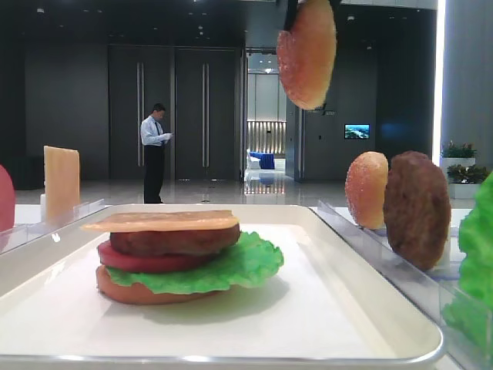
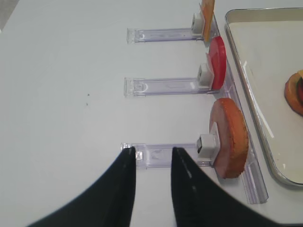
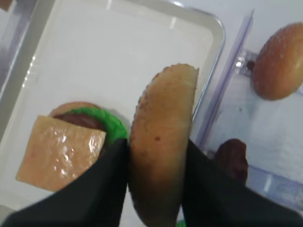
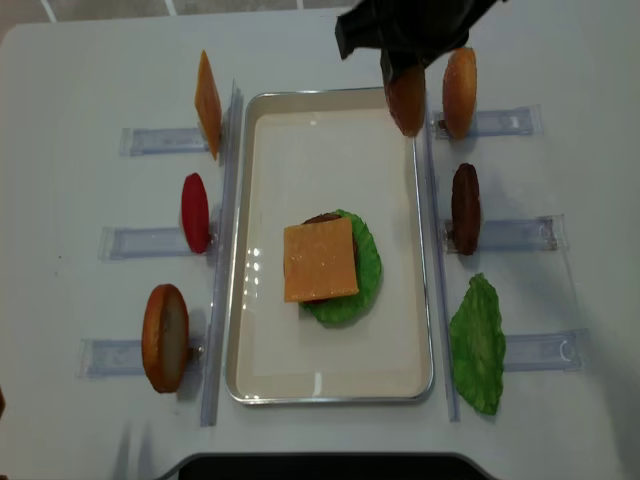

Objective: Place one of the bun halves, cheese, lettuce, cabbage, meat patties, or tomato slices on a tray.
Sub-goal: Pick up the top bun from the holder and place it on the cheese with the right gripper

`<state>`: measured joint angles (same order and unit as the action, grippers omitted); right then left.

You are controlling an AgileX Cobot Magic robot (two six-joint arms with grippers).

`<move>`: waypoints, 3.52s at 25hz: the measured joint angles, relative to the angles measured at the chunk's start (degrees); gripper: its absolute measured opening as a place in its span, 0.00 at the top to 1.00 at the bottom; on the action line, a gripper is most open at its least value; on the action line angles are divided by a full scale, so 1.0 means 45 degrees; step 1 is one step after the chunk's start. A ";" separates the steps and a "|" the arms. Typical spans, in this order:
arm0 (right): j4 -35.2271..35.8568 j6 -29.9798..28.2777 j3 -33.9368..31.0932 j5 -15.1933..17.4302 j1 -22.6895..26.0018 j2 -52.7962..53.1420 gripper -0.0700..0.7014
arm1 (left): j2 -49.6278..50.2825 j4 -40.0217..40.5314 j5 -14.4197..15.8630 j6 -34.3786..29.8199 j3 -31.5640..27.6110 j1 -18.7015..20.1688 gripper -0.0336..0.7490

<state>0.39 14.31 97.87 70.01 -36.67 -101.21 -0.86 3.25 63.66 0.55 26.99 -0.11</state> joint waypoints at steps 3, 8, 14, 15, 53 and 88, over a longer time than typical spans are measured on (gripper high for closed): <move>-0.0086 0.0411 -0.1708 0.0000 -0.0135 0.0854 0.61 | 0.0000 0.0000 0.0000 -0.0123 0.0000 0.0000 0.70; -0.0013 0.1045 -0.4296 -0.0704 -0.0605 0.2396 0.61 | 0.0000 0.0000 0.0000 -0.0123 0.0000 0.0000 0.70; 0.0844 0.1280 -0.4938 -0.2767 -0.1355 0.2588 0.61 | 0.0000 0.0000 0.0000 -0.0123 0.0000 0.0000 0.70; 0.1197 0.1142 -0.4938 -0.3393 -0.1458 0.2588 0.61 | 0.0000 0.0000 0.0000 -0.0123 0.0000 0.0000 0.70; 1.2784 -0.9291 -0.7679 -0.9115 -0.1627 0.0370 0.61 | 0.0000 0.0000 0.0000 -0.0123 0.0000 0.0000 0.70; 1.2033 -0.9447 -0.7679 -0.8091 -0.0883 0.0370 0.53 | 0.0000 0.0000 0.0000 -0.0123 0.0000 0.0000 0.70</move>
<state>54.54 -28.20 63.32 33.60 -40.65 -99.54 -0.86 3.25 63.66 0.00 26.99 -0.11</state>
